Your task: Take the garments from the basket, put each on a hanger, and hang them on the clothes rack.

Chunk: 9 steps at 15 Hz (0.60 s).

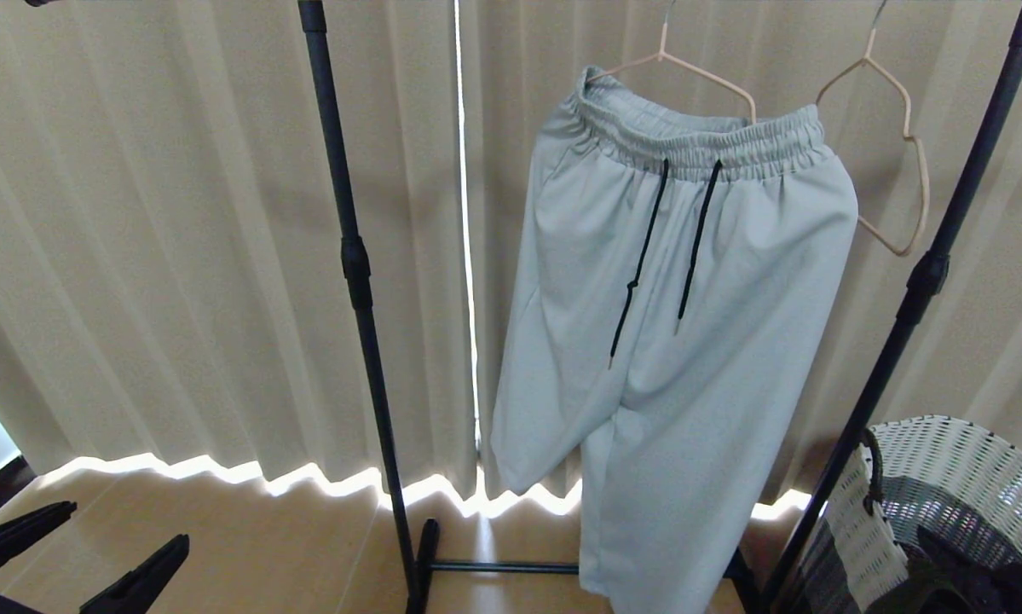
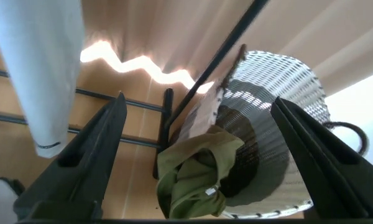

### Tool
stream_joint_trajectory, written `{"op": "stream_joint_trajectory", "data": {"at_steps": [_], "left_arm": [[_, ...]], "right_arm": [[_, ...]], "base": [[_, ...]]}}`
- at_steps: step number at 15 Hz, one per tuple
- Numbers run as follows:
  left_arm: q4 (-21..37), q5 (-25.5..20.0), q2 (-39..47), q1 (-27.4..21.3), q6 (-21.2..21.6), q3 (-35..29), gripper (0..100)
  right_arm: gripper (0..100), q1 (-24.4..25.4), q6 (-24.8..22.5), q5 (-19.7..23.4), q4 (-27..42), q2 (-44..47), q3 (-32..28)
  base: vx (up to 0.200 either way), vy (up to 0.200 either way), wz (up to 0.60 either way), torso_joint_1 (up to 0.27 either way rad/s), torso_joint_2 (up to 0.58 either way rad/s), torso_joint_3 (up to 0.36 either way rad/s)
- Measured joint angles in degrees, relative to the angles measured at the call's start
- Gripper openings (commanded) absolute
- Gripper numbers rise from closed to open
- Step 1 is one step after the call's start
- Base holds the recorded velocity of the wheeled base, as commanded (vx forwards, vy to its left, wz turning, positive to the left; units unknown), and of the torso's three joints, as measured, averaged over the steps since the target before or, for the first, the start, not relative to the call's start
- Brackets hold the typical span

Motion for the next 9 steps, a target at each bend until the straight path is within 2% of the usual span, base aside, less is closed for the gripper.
{"op": "stream_joint_trajectory", "data": {"at_steps": [9], "left_arm": [[-0.05, 0.02, -0.23, 0.05, 0.11, 0.11, 100]], "right_arm": [[100, -0.13, 0.0, 0.22, 0.02, -0.05, 0.15]], "base": [[0.0, -0.2, 0.0, 0.001, 0.0, 0.002]]}}
